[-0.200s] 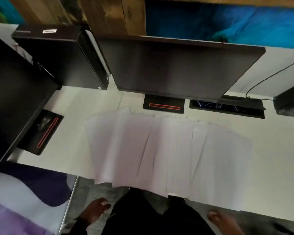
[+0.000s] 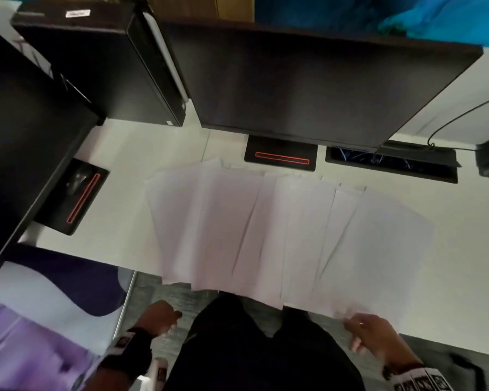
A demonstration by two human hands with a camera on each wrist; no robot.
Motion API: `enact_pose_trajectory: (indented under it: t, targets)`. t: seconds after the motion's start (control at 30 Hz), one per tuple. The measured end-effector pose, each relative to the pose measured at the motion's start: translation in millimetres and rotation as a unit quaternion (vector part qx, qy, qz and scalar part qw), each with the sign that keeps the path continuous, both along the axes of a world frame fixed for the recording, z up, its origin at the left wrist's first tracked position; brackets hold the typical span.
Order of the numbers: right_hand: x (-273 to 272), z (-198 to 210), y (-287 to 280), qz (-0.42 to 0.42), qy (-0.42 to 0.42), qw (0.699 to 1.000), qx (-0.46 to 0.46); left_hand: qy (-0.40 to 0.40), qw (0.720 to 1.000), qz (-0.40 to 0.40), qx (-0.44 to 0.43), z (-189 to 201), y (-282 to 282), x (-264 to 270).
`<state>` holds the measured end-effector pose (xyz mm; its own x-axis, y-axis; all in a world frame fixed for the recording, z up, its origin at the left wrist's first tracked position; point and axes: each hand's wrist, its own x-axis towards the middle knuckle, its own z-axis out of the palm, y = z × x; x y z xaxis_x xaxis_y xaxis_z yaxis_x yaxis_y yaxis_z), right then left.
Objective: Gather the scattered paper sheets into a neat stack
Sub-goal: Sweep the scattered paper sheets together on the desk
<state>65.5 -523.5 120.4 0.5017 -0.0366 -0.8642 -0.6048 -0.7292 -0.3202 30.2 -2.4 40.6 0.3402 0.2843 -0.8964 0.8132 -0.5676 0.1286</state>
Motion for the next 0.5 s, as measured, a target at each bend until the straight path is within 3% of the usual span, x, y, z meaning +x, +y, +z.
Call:
enact_pose_trajectory:
  t: [0.1, 0.2, 0.27, 0.37, 0.5]
  targets:
    - [40.8, 23.5, 7.3, 0.092, 0.006, 0.994, -0.062, 0.003, 1.0, -0.008, -0.024, 45.5, -1.0, 39.9]
    - [73.0, 33.8, 8.3, 0.069, -0.044, 0.993, -0.081, -0.099, 0.994, 0.02, 0.036, 59.0, 5.2, 76.3]
    - [91.2, 29.9, 6.9, 0.039, -0.128, 0.985, -0.105, -0.182, 0.978, 0.075, 0.065, 62.7, 8.2, 97.2]
    - [117.1, 7.0, 11.9, 0.028, -0.217, 0.964, -0.154, -0.233, 0.962, 0.077, 0.121, 69.0, 6.3, 133.0]
    - [145.1, -17.8, 49.1, 0.105, -0.277, 0.947, -0.122, -0.292, 0.935, 0.15, 0.137, 62.5, 0.1, 169.6]
